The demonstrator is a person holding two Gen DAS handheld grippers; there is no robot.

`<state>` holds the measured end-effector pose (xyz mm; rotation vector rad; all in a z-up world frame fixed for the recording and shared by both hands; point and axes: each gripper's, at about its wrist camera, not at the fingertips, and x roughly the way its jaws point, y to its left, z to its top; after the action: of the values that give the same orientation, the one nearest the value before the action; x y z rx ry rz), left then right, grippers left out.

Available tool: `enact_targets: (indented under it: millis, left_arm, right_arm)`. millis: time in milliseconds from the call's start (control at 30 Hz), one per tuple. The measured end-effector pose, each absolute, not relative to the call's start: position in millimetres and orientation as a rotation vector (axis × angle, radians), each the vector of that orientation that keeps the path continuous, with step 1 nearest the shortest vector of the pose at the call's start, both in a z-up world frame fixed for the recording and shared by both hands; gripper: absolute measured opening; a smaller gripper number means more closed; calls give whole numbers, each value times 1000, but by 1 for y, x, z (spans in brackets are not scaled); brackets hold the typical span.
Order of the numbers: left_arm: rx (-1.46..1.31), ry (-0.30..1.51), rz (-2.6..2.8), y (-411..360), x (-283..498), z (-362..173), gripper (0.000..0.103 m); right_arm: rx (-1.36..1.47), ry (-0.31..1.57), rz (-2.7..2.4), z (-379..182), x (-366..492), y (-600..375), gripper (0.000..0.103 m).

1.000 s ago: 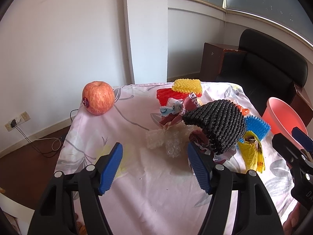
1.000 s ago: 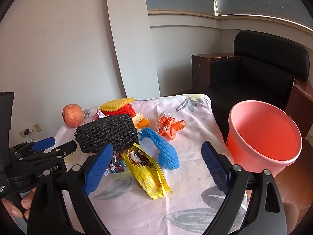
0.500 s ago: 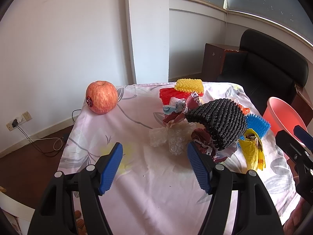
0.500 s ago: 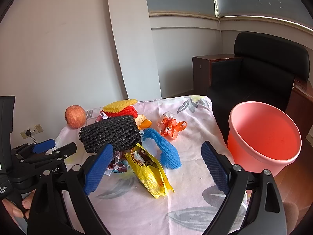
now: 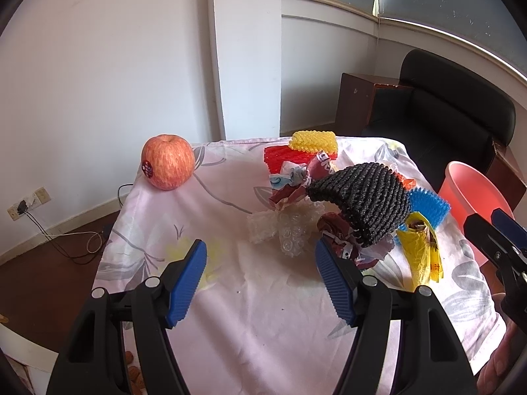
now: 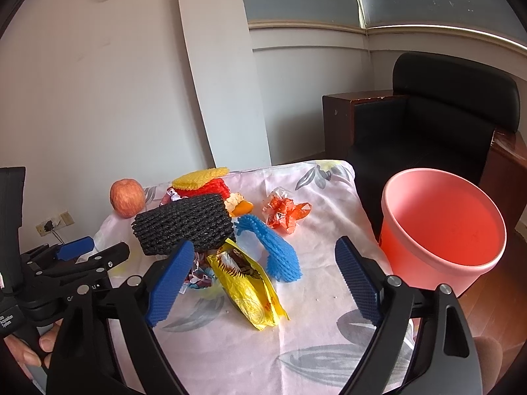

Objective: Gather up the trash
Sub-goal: 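Close the left tool on the black mesh sleeve while the right tool grasps the blue mesh sleeve, then carry both sleeves over the pink bucket and open both tools to drop them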

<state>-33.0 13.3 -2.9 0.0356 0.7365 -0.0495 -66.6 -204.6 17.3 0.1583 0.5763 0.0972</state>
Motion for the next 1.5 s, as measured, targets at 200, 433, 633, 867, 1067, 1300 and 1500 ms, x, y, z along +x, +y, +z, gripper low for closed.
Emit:
enact_targets:
  millis: [200, 433, 633, 867, 1067, 1300, 1500]
  left_arm:
    - [-44, 721, -151, 26, -41, -1, 68]
    - [-111, 677, -317, 20, -49, 16, 68]
    - [-100, 720, -357, -3, -34, 10, 58]
    - [-130, 797, -340, -13, -6, -8, 42]
    - [-129, 802, -347, -18, 0, -9, 16]
    - [-139, 742, -363, -15, -9, 5, 7]
    - [-152, 683, -399, -16, -21, 27, 6]
  right_arm:
    - [165, 579, 94, 13, -65, -208, 83]
    - [175, 597, 110, 8, -56, -211, 77]
    - [166, 604, 117, 8, -45, -214, 71]
    - [206, 658, 132, -1, -29, -221, 59]
    - [209, 718, 182, -12, -18, -217, 30]
    - [224, 697, 225, -7, -23, -220, 9]
    - [249, 649, 222, 9, -32, -233, 9]
